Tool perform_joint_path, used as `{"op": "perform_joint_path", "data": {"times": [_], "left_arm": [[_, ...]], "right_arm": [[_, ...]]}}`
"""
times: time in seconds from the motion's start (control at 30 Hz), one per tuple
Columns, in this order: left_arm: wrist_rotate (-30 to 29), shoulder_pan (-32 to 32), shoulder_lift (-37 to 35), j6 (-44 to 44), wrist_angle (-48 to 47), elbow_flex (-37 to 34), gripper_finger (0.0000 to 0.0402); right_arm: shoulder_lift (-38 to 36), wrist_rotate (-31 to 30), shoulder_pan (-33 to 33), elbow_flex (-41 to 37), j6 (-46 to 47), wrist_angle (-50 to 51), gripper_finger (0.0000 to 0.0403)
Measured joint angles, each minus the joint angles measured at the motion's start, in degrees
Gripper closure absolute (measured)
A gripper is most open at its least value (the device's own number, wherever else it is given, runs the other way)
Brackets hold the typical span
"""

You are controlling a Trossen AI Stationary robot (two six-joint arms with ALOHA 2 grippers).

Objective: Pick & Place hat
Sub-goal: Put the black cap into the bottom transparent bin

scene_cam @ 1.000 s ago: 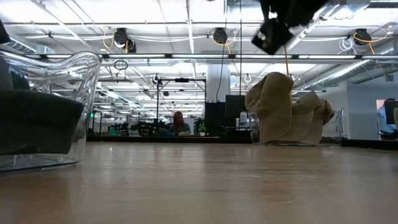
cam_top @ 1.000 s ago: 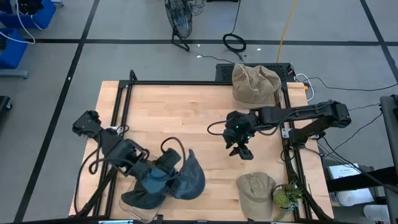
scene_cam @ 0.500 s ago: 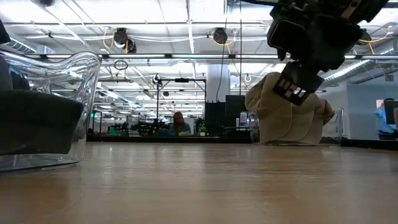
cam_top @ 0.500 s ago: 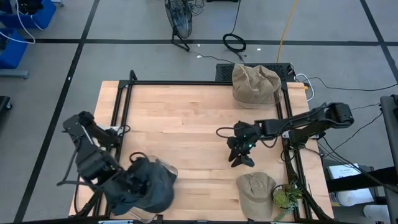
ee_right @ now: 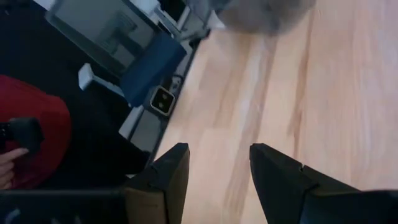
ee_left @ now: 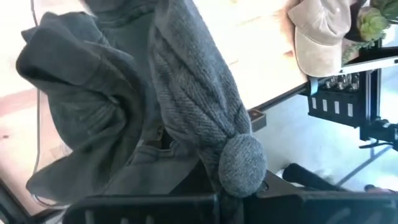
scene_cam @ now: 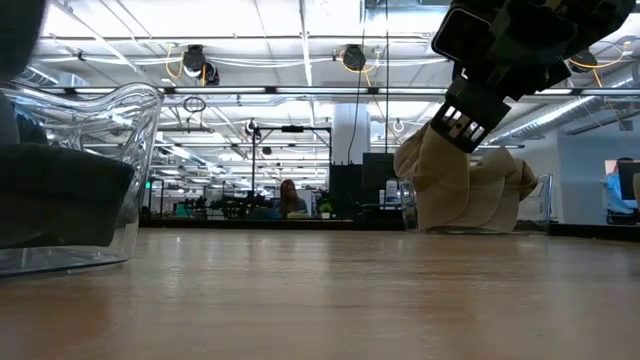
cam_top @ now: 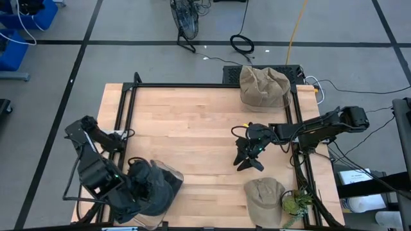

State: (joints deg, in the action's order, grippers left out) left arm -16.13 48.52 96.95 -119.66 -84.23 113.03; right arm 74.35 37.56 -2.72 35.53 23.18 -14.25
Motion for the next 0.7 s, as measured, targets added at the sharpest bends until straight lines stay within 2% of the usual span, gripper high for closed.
{"op": "perform_joint_path", "data": {"times": [0.33, 0.7], "left_arm": [[2.6, -1.26, 4.0, 2.72, -0.01, 0.0, 0.0393], [2.61, -1.26, 8.39, 3.55, 0.05, 0.0, 0.0396]], "right_arm": [[0.04, -0.16, 0.0, 0.02, 0.17, -1.32, 0.0252], [0.04, -0.2, 0.0, 0.02, 0.17, -1.39, 0.0252]]}}
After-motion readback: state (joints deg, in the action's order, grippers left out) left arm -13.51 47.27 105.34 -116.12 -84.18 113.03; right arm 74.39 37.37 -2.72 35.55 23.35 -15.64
